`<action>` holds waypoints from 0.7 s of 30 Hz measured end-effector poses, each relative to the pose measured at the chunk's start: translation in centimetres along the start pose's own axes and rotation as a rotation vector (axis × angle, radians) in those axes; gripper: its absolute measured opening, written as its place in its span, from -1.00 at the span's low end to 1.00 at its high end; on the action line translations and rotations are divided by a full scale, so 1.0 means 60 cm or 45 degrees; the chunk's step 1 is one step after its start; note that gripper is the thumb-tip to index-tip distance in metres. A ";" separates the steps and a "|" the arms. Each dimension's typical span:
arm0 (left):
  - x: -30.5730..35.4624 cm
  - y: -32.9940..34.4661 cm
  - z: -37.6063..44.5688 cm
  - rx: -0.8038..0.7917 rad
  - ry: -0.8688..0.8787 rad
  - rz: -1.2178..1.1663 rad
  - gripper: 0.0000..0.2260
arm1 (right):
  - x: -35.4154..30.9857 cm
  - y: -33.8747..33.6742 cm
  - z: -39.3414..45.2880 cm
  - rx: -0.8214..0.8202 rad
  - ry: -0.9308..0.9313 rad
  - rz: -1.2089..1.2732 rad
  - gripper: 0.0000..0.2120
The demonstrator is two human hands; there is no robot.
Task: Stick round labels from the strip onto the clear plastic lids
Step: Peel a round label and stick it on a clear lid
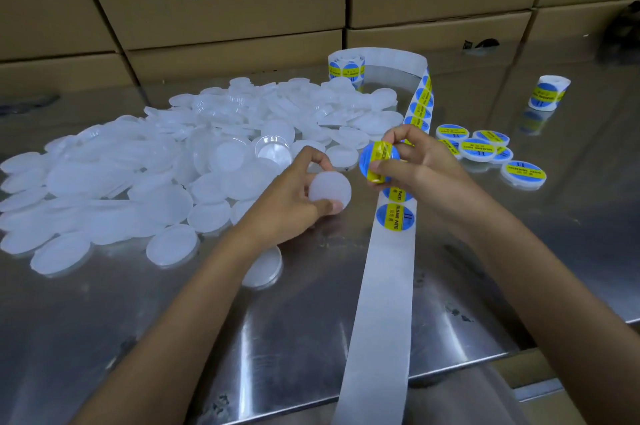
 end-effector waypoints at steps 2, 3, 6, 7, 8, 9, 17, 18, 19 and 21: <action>0.006 -0.004 0.001 0.101 -0.031 -0.400 -0.68 | -0.011 0.008 0.021 0.031 -0.014 0.071 -0.77; 0.006 -0.006 0.003 0.128 -0.063 -0.605 -0.68 | -0.016 0.013 0.030 0.044 -0.024 0.109 -0.78; 0.002 -0.002 0.014 0.105 -0.172 -1.131 -0.64 | -0.022 0.031 0.041 0.055 -0.058 0.149 -0.79; 0.001 0.000 0.016 0.078 -0.199 -1.266 -0.63 | -0.018 0.038 0.039 0.062 -0.067 0.147 -0.79; 0.002 0.005 0.018 0.048 -0.219 -1.374 -0.63 | -0.010 0.045 0.036 0.079 -0.072 0.139 -0.80; 0.003 0.009 0.019 0.018 -0.232 -1.458 -0.63 | -0.002 0.051 0.031 0.100 -0.078 0.126 -0.80; 0.009 0.023 0.021 -0.014 -0.222 -1.520 -0.70 | 0.013 0.074 0.023 0.127 -0.222 -0.061 -0.80; 0.010 0.023 0.021 -0.022 -0.217 -1.511 -0.70 | 0.014 0.074 0.023 0.127 -0.229 -0.084 -0.79; 0.010 0.023 0.021 -0.031 -0.212 -1.503 -0.70 | 0.015 0.074 0.024 0.131 -0.233 -0.105 -0.79; 0.011 0.025 0.020 -0.048 -0.201 -1.486 -0.68 | 0.016 0.072 0.025 0.144 -0.232 -0.128 -0.79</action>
Point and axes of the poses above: each hand's wrist, its own z-axis towards the middle knuckle, its own y-axis out of the palm, x = y × z, the point moved 4 cm from there along z, towards the middle knuckle
